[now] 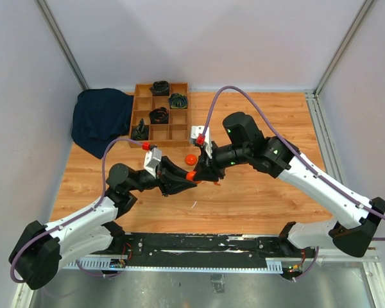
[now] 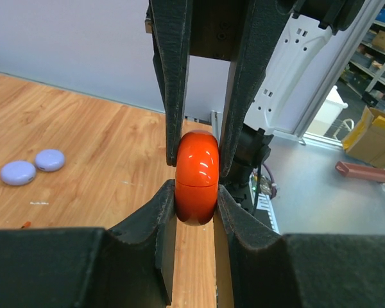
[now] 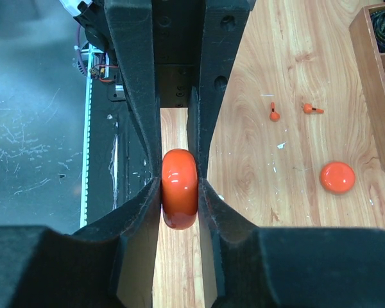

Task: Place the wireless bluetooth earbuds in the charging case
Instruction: Open the charging case.

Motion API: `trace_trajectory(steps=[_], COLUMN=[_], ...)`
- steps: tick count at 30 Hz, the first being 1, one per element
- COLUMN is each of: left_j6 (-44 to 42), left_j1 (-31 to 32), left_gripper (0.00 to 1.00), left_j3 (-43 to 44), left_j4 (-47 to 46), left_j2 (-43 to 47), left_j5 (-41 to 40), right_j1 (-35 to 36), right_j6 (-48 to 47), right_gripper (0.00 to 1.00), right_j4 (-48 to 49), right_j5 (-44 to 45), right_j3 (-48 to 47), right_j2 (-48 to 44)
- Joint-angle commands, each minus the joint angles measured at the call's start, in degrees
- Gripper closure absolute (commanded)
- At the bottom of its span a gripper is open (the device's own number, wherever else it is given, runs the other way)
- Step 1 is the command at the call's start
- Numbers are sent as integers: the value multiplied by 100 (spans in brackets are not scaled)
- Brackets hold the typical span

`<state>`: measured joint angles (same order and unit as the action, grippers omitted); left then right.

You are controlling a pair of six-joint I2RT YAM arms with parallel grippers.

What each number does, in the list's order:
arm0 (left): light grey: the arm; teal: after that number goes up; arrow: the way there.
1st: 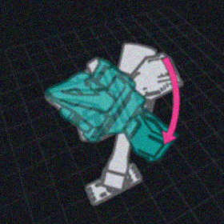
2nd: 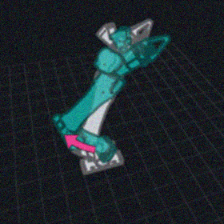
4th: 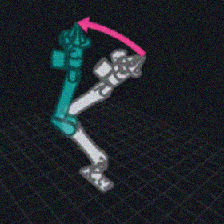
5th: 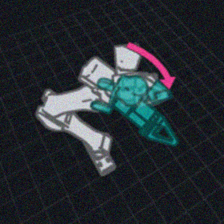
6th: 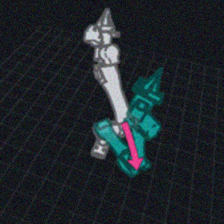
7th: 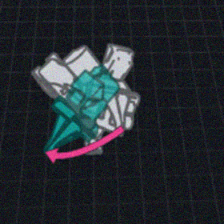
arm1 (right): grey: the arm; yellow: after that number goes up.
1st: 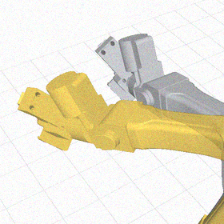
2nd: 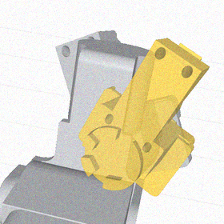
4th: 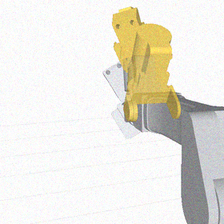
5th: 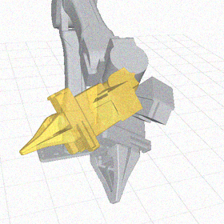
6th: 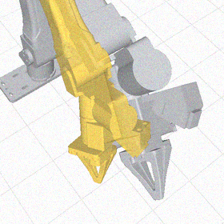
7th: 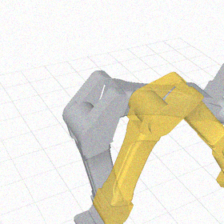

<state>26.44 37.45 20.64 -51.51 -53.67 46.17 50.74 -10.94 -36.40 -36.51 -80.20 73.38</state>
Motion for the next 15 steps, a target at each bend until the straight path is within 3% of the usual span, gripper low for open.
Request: trace_trajectory(steps=[1, 6, 15], left_j6=[-509, -804, -944], left_j1=[108, 139, 166], left_gripper=[100, 100, 100], left_j3=[-130, -240, -306], left_j4=[-307, -315, -314], left_j2=[247, 384, 410], left_j5=[26, 77, 218], right_j1=[59, 59, 51], right_j6=[-179, -207, -206], right_gripper=[67, 54, 50], right_j4=[90, 93, 107], right_j5=[328, 434, 745], right_j3=[12, 0, -33], right_j2=[-130, -178, -228])
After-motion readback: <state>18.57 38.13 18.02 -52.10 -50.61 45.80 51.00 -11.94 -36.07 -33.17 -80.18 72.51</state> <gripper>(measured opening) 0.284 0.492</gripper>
